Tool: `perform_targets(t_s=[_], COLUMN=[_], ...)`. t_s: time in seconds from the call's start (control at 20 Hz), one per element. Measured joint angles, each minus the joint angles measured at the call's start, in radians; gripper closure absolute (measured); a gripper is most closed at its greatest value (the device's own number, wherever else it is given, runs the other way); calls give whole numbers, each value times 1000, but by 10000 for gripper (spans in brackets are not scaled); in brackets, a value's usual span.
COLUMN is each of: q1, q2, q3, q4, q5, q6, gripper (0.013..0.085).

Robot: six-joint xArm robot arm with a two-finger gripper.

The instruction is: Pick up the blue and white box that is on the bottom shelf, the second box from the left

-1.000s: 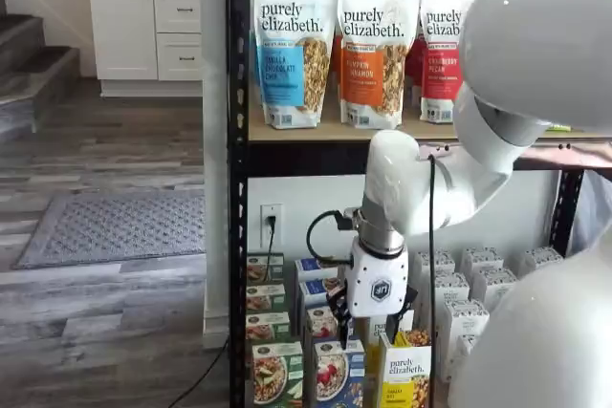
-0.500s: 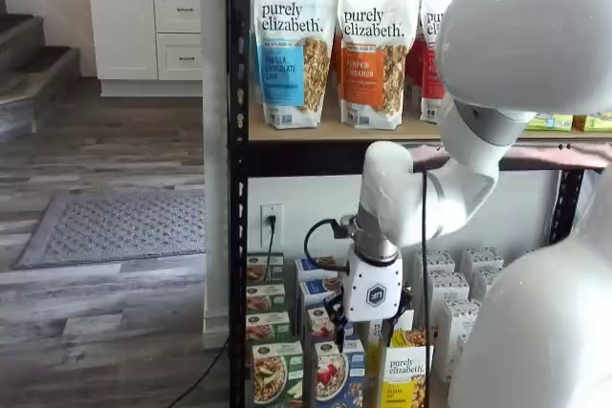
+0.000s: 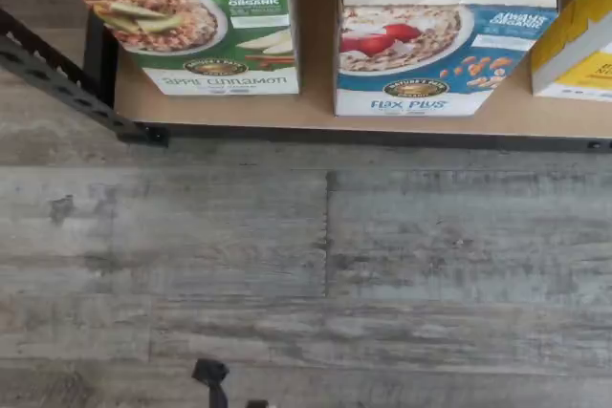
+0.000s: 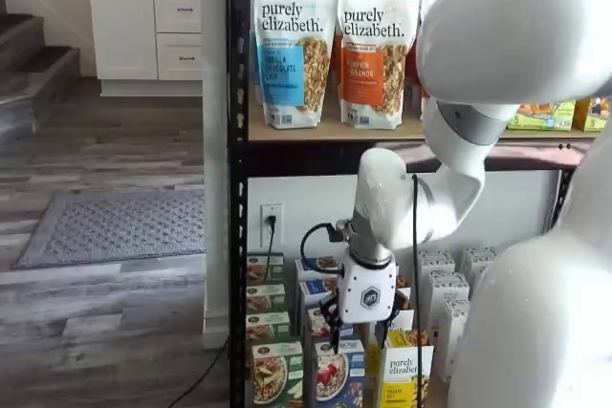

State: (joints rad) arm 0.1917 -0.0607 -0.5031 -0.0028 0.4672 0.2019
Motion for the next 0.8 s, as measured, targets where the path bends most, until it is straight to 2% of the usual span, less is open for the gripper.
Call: perform_targets(t_s=[0.6,0.8], q1=[-24,-35], q2=[143,188], q3=[-62,-78], q4=[-80,-71], q5=[-77,-110], q6=[49,29], gripper=[130,130])
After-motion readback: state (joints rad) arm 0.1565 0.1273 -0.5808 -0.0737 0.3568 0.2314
